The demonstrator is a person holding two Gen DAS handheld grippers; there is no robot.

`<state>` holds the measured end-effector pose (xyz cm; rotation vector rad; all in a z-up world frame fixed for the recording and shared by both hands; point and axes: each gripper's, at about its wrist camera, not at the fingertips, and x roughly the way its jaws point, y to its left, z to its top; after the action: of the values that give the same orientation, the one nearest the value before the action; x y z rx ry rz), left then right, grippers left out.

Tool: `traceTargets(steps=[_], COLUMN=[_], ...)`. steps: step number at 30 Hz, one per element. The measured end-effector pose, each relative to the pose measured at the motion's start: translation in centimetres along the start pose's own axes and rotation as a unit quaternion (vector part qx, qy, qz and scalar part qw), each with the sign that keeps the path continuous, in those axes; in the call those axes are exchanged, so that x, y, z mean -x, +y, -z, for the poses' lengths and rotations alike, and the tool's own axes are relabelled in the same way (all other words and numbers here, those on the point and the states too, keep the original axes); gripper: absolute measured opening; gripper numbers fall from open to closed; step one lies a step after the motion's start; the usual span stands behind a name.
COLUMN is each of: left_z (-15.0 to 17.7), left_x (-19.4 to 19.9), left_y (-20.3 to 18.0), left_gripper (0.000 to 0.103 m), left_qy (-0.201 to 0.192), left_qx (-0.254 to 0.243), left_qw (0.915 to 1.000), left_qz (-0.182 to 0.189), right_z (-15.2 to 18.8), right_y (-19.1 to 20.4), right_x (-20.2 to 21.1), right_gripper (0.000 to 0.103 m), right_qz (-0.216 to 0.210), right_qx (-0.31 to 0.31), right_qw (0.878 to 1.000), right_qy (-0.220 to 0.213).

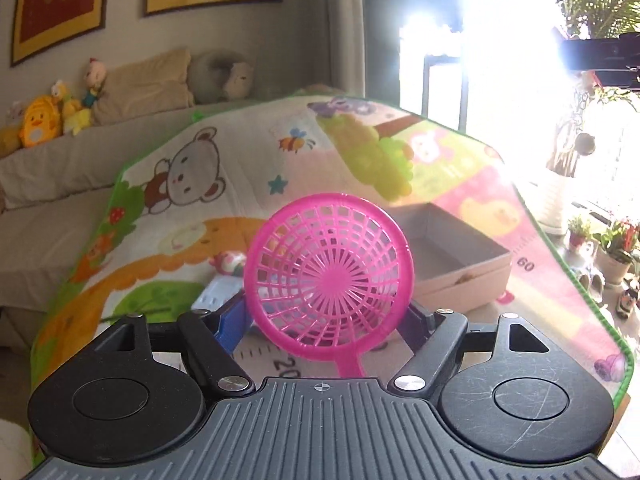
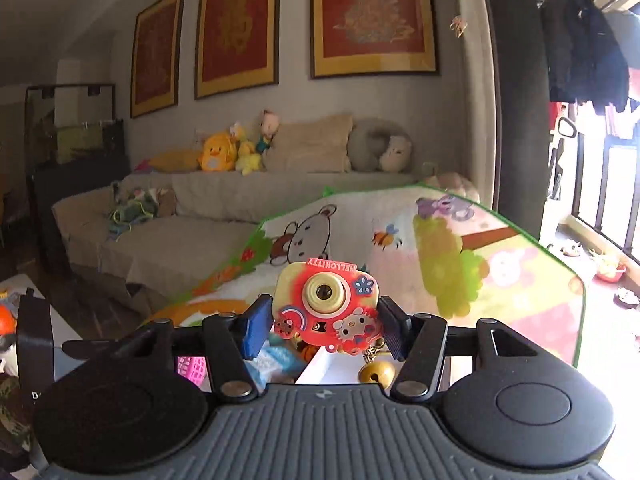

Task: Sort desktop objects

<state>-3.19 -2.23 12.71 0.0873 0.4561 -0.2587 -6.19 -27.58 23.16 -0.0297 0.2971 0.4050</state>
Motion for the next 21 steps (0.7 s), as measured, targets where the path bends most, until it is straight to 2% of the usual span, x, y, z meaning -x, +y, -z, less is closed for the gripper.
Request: traceTargets(steps=[2,4,7,8,11,15,17,21], left_z=[-2.3,-4.3,-7.0,-7.7,-9.1,-9.1,-8.2,-6.5], left_x=[-0.4,-1.3,-3.7,-4.8,-8.9,-14.0,-16.2,-16.6], left_y=[-0.6,-1.2,-2.2,-2.6,-3.7,-5.6,-6.0,-5.3], left_gripper=[0.081,0.081,0.081,0.081,0.081,0.083,0.091,0.094], left_qy=[-0.022,-0.037,-0.039,-0.034,-0.009,0.019,0.036,0.040], left_qx=[-0.011,-0.020,-0.022,-0.019,-0.004,0.000,-0.002,0.001], left_qw=[0.9997,0.9991,0.9988,0.9989,0.9986,0.9957,0.9955,0.9944], left_qz=[-0.003,-0.002,0.017,0.025,0.052,0.091,0.088,0.098], right_z=[-2.3,-4.2,-6.2,-6.5,-6.5,-5.2,-4.7,-2.6], right_y=[-1.0,-2.2,-3.9,-4.4,-6.0,-7.7,-8.7,-9.9], right_x=[0.4,0.1,-1.0,-1.6,-5.0,-9.2,-11.3,-15.3], right_gripper=[0.057,0.057,0.057,0.057,0.057,0.057,0.057,0.057], right_qz=[0.015,0.018,0.012,0.010,0.002,0.000,-0.006,-0.004], right_qx=[-0.001,-0.016,-0.029,-0.036,-0.065,-0.089,-0.113,-0.142], right_qw=[1.000,0.999,0.999,0.998,0.998,0.996,0.992,0.986], right_qy=[-0.027,-0.035,-0.045,-0.041,0.007,0.033,0.047,0.089])
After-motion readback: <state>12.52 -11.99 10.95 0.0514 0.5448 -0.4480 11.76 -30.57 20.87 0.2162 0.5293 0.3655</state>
